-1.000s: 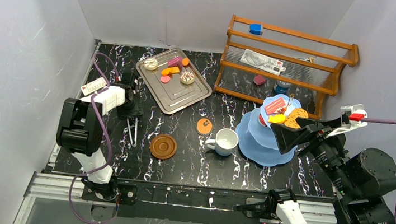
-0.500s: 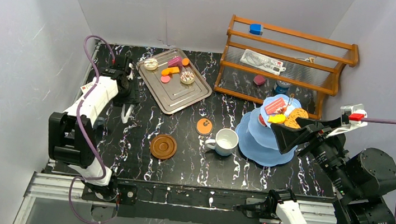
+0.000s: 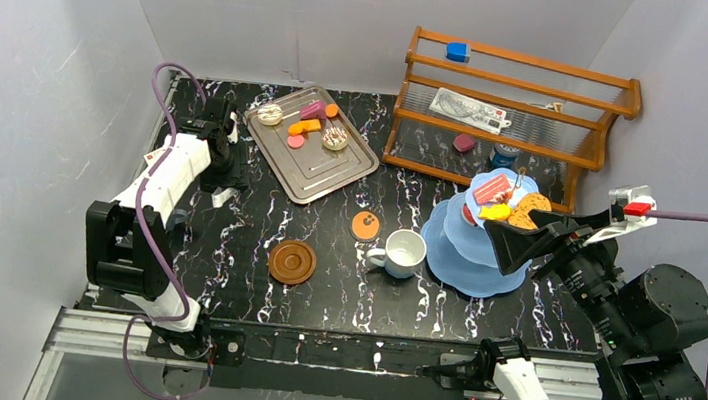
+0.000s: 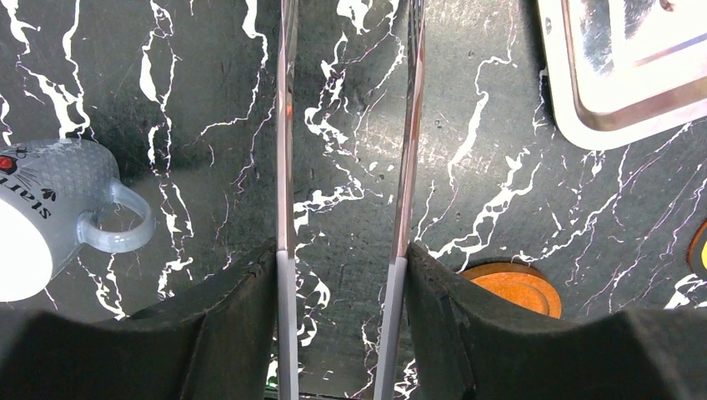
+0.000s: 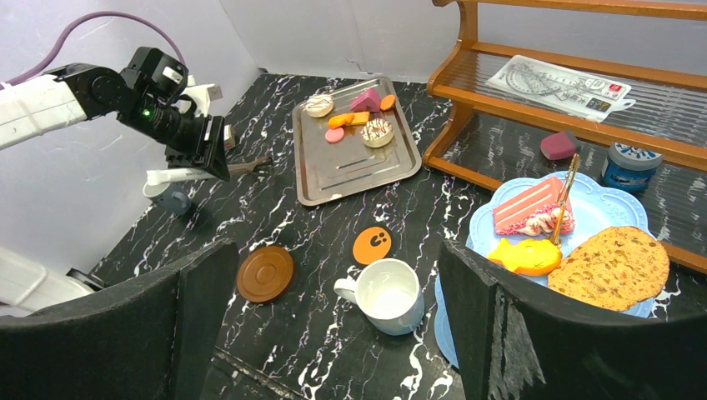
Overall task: Serve the afternoon tea
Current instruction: Pick up the desert from the tray.
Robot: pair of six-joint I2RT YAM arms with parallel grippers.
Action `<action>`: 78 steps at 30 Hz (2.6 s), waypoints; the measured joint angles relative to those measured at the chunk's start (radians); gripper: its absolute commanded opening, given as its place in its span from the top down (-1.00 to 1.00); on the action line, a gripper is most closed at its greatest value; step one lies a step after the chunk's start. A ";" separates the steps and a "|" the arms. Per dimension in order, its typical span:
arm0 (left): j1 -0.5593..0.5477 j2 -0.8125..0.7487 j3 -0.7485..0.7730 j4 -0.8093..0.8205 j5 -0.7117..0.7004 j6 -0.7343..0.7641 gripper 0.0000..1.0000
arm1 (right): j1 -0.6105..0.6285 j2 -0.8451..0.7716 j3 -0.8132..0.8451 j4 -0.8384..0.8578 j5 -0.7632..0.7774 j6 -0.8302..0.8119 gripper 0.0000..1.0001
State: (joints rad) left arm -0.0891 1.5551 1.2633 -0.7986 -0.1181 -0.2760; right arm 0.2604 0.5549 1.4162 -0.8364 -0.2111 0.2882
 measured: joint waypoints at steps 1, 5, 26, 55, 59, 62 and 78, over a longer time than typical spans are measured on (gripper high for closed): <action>0.000 0.000 0.000 -0.002 0.000 0.001 0.01 | 0.000 0.000 0.000 0.000 0.000 0.000 -0.97; 0.000 0.000 0.013 -0.022 0.000 0.005 -0.01 | 0.000 0.000 0.000 0.000 0.000 0.000 -0.97; 0.000 0.011 -0.200 0.075 -0.002 -0.035 -0.03 | 0.000 0.000 0.000 0.000 0.000 0.000 -0.97; 0.002 0.092 -0.303 0.321 0.029 -0.021 -0.36 | 0.000 0.000 -0.001 0.000 0.006 -0.003 -0.97; 0.002 0.078 -0.319 0.319 0.026 -0.019 -0.33 | 0.000 0.000 -0.001 0.000 0.006 -0.003 -0.97; 0.002 0.077 -0.320 0.319 0.024 -0.019 -0.29 | 0.000 0.000 -0.001 0.000 0.006 -0.003 -0.97; 0.002 0.080 -0.318 0.315 0.017 -0.016 0.05 | 0.000 0.000 -0.001 0.000 0.006 -0.003 -0.97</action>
State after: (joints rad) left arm -0.0868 1.6356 0.9455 -0.4839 -0.1013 -0.2916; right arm 0.2604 0.5552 1.4155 -0.8364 -0.2047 0.2852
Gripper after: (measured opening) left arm 0.509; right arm 0.985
